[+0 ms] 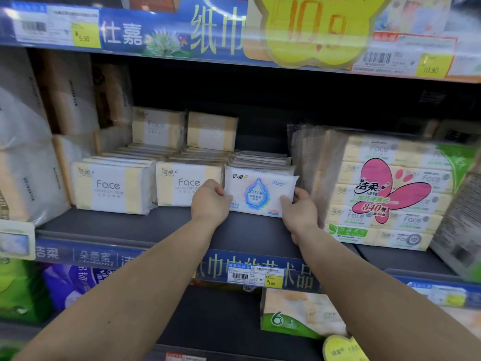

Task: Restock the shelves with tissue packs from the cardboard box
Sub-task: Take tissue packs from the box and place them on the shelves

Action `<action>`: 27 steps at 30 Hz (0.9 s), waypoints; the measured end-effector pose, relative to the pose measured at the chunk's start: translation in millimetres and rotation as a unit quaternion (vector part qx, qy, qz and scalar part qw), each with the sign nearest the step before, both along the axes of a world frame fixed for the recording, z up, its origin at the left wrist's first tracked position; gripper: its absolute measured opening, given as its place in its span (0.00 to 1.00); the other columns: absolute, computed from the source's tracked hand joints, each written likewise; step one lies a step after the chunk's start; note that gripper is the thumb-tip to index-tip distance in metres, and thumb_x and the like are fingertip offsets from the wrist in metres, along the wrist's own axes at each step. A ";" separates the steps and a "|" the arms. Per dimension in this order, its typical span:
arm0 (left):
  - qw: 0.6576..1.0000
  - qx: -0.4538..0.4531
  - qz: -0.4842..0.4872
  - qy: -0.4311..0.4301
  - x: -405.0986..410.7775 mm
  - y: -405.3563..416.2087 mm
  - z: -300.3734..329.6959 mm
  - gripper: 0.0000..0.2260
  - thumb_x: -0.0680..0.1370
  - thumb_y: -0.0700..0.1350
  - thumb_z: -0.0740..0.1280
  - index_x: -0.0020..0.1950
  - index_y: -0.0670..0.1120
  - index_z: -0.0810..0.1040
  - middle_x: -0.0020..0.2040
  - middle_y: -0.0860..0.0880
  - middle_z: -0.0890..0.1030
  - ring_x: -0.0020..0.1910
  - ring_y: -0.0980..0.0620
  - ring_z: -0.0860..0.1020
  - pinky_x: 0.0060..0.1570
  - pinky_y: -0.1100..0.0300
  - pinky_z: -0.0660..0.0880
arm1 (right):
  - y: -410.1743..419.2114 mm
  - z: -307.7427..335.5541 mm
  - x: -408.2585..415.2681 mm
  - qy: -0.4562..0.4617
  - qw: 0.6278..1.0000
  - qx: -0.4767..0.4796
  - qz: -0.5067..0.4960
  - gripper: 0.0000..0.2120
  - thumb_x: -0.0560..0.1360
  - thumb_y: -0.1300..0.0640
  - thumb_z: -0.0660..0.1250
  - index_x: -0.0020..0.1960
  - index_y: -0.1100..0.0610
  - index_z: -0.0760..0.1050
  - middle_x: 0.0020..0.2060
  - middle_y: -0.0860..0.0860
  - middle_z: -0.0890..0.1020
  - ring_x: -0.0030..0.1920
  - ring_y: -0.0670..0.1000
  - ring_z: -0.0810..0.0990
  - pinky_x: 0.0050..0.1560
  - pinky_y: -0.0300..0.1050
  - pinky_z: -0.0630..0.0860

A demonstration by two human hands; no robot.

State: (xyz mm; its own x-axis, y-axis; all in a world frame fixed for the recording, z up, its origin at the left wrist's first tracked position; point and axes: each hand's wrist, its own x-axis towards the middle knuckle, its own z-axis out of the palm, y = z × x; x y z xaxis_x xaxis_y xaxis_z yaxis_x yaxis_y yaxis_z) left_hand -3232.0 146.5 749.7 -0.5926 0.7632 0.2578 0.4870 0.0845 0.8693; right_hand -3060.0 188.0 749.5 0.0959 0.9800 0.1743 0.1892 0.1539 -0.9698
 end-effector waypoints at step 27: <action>0.951 -0.087 -0.155 0.253 5.1 -19.0 6.5 0.24 0.75 0.51 0.70 0.70 0.49 0.70 0.61 0.47 0.76 0.58 0.47 0.76 0.56 0.56 0.73 | -16.4 6.8 7.9 -0.223 0.974 0.043 0.022 0.28 0.71 0.57 0.73 0.70 0.51 0.70 0.52 0.51 0.75 0.49 0.49 0.75 0.59 0.43 0.73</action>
State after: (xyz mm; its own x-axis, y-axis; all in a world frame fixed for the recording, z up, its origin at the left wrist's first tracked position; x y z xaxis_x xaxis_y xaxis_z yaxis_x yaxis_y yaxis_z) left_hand -3226.9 127.5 756.2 -0.1653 0.9380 0.3047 0.8642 -0.0111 0.5030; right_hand -3052.1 171.5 756.3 -0.0499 0.9614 0.2705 0.5796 0.2484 -0.7761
